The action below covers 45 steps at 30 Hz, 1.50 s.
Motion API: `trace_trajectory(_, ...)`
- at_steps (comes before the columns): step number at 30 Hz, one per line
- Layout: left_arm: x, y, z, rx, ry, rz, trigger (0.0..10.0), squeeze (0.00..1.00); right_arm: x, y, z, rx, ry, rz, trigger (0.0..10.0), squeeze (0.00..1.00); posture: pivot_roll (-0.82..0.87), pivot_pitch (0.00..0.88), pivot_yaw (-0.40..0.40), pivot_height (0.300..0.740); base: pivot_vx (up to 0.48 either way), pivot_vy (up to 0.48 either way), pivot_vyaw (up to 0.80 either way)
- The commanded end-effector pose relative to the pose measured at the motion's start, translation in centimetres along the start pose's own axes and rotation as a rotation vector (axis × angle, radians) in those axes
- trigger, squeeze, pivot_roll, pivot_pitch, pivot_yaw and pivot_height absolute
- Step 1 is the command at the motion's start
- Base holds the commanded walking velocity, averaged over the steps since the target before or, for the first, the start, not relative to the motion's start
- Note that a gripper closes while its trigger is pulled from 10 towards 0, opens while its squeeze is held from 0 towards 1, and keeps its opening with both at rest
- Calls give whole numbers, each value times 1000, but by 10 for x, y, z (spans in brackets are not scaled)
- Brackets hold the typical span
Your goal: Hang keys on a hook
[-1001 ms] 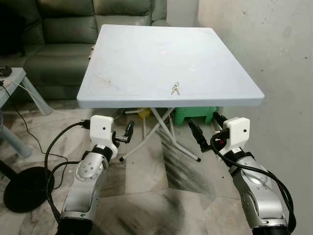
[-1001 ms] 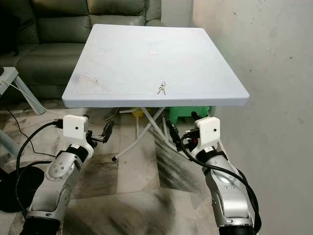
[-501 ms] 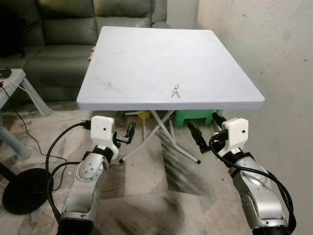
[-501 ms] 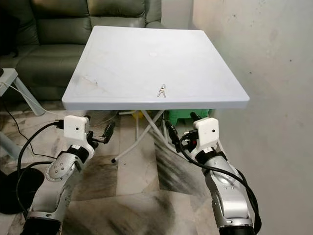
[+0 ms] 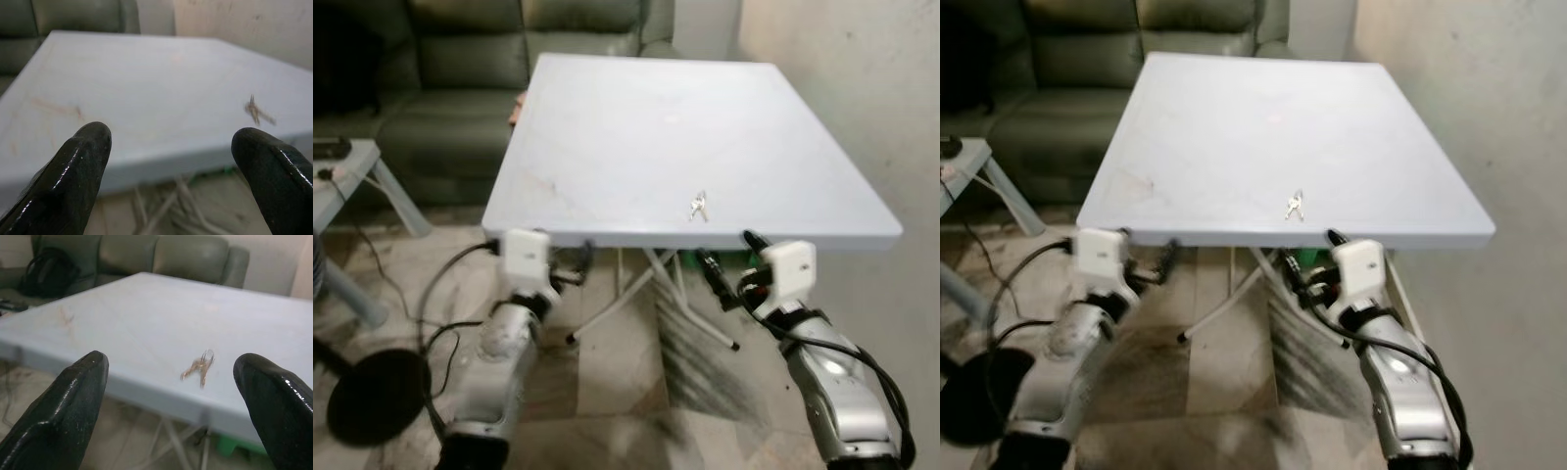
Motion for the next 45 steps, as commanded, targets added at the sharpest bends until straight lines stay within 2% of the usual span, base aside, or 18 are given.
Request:
trace_trajectory(1,-14,5,4,14,38,-24,10000,0,-8,8,-5,32,27,4,10000,0,-35,62,-40,740,345,334,0)
trace_trajectory(12,-15,6,3,14,34,-41,10000,0,-11,9,-6,38,30,-1,10000,0,-29,51,-37,740,354,324,0)
trace_trajectory(15,-15,7,3,18,35,-85,10000,0,-11,9,-6,38,30,-3,10000,0,-29,51,-37,740,405,80,0)
trace_trajectory(17,-14,7,3,18,32,-84,10000,0,-11,9,-6,38,29,-4,10000,0,-29,51,-37,740,420,0,0)
trace_trajectory(20,-11,8,4,16,24,-159,10000,0,-11,10,-6,39,25,-7,10000,0,-27,58,-37,740,393,0,0)
trace_trajectory(22,-10,6,4,11,19,-127,10000,0,-11,9,-6,39,19,-11,10000,0,-27,58,-37,740,433,0,0)
trace_trajectory(25,-10,7,4,16,16,-140,10000,0,-10,9,-7,37,11,-16,10000,0,-27,61,-36,740,431,0,0)
trace_trajectory(26,-7,7,4,18,5,-85,10000,0,-12,7,-7,25,4,-26,10000,0,-24,66,-37,740,0,0,0)
trace_trajectory(27,-5,8,5,18,-8,-75,10000,0,-13,5,-8,16,0,-31,10000,0,-24,66,-37,740,0,0,0)
trace_trajectory(32,-1,9,5,18,-30,-103,10000,0,-15,3,-8,8,2,-25,10000,0,-21,71,-38,740,0,0,0)
trace_trajectory(36,22,5,8,12,-133,-207,10000,0,-9,-2,-10,-19,-34,-37,10000,0,-16,78,-41,740,0,0,0)
trace_trajectory(40,34,2,10,7,-187,-228,10000,0,-6,-4,-11,-33,-55,-24,10000,0,-14,81,-44,740,0,0,0)
trace_trajectory(42,50,-3,14,-3,-254,-232,10000,0,0,-9,-11,-65,-96,-23,10000,0,-13,83,-45,740,0,0,0)
trace_trajectory(43,50,-3,14,-3,-254,-232,10000,0,0,-9,-11,-65,-96,-23,10000,0,-13,83,-45,740,0,0,0)
trace_trajectory(44,66,-11,20,-22,-319,-216,10000,0,10,-19,-9,-122,-157,-10,10000,0,-16,87,-46,740,0,0,0)
trace_trajectory(45,71,-13,21,-27,-338,-205,10000,0,13,-23,-8,-142,-177,-9,10000,0,-16,87,-46,740,0,0,0)
Point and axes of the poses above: a point about 5 cm out from each wrist's last joint towards the gripper, its own z axis pointing back from the gripper into the wrist, its own y axis along the axis of the wrist's last joint, x = y × z, the point moved 6 cm from there along -z, pointing out of the wrist towards the gripper, and after that the axes turned 10 degrees about z, right-handed, at the moved point
